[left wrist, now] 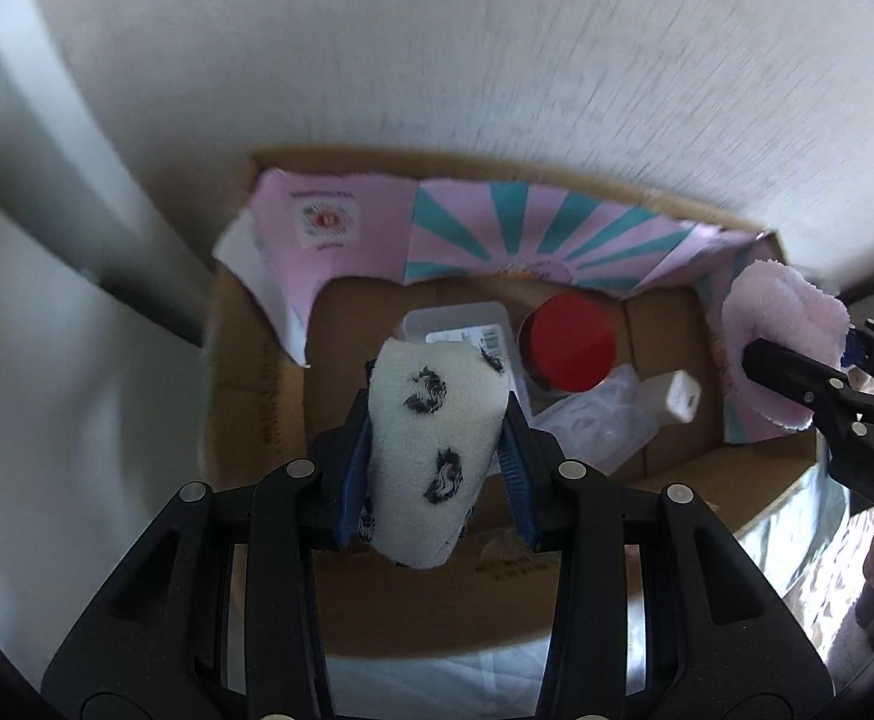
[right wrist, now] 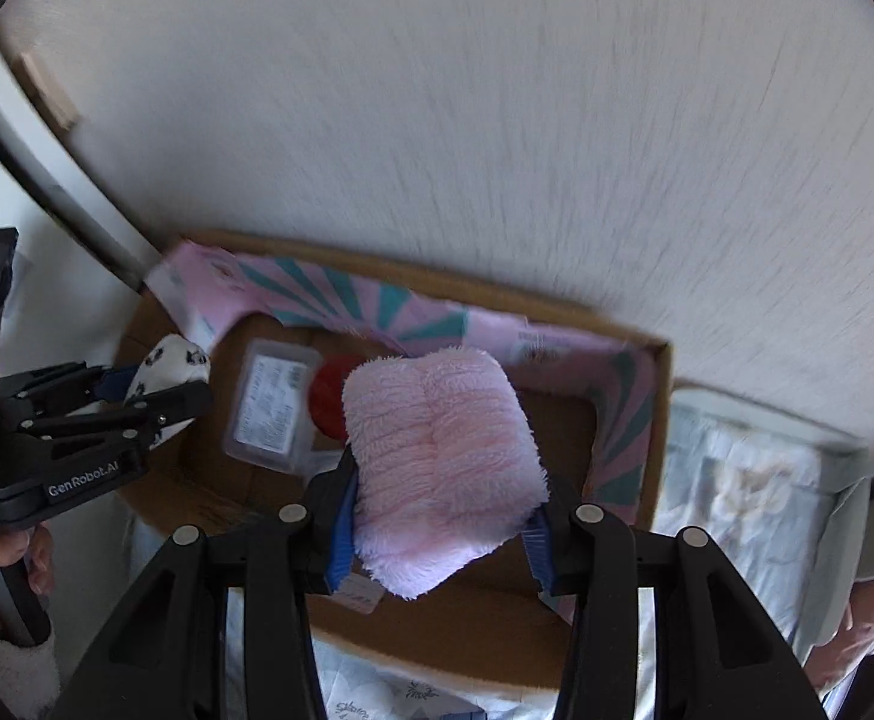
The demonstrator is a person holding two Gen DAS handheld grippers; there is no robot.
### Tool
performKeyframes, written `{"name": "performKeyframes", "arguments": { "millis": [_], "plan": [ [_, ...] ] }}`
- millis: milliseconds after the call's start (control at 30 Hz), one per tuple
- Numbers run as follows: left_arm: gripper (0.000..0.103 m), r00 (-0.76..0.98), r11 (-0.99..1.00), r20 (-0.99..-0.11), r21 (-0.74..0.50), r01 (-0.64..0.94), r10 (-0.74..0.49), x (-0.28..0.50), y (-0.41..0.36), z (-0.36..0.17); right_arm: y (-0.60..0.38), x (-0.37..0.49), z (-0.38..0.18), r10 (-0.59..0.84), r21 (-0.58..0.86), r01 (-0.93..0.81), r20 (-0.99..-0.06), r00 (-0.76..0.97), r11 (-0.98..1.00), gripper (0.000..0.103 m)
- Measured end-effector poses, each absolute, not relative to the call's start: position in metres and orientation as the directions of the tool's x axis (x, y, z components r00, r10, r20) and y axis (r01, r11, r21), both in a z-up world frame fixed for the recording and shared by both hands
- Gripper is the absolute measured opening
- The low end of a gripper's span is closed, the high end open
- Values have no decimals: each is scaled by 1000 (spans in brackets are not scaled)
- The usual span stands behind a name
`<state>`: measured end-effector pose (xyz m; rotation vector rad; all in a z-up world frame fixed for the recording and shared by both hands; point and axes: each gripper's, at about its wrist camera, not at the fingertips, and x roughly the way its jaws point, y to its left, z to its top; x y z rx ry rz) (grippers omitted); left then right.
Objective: Organize objects
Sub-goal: 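Carry the sock and pink cloth into the box and open both tools, then lift both tools out of the box back toward the bed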
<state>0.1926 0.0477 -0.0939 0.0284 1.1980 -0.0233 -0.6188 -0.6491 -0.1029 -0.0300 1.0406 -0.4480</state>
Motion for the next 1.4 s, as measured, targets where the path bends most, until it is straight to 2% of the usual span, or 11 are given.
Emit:
{"name": "performKeyframes", "arguments": {
  "millis": [433, 500, 533, 567, 600, 633, 667, 733, 1167, 1400],
  "plan": [
    [36, 298, 995, -952, 86, 53, 66, 209, 37, -119, -665, -611, -127, -320, -188, 356, -876, 360, 915, 42],
    [39, 306, 991, -948, 111, 71, 84, 209, 31, -113, -663, -611, -123, -302, -168, 353, -879, 369, 920, 42],
    [45, 303, 989, -948, 129, 74, 101, 209, 28, -111, -662, -611, -121, -301, -166, 357, -881, 366, 919, 43],
    [78, 300, 985, -946, 155, 77, 126, 209, 25, -110, -662, -610, -119, -296, -160, 362, -884, 362, 918, 49],
    [100, 306, 979, -939, 187, 80, 154, 208, 22, -108, -663, -611, -117, -286, -141, 377, -887, 363, 915, 54],
    [103, 318, 976, -934, 199, 86, 162, 207, 20, -106, -665, -613, -116, -283, -129, 397, -890, 357, 908, 67],
    [103, 326, 978, -934, 188, 92, 148, 205, 18, -104, -667, -615, -115, -279, -112, 423, -891, 357, 899, 83],
    [103, 330, 985, -937, 149, 88, 113, 204, 19, -102, -667, -618, -113, -279, -98, 431, -883, 379, 897, 103],
    [103, 367, 987, -924, 145, 75, 108, 187, 9, -94, -654, -602, -109, -273, -120, 365, -874, 402, 923, 103],
    [103, 432, 990, -896, 136, 43, 104, 161, 3, -60, -638, -615, -87, -269, -112, 331, -835, 480, 937, 103]
  ]
}}
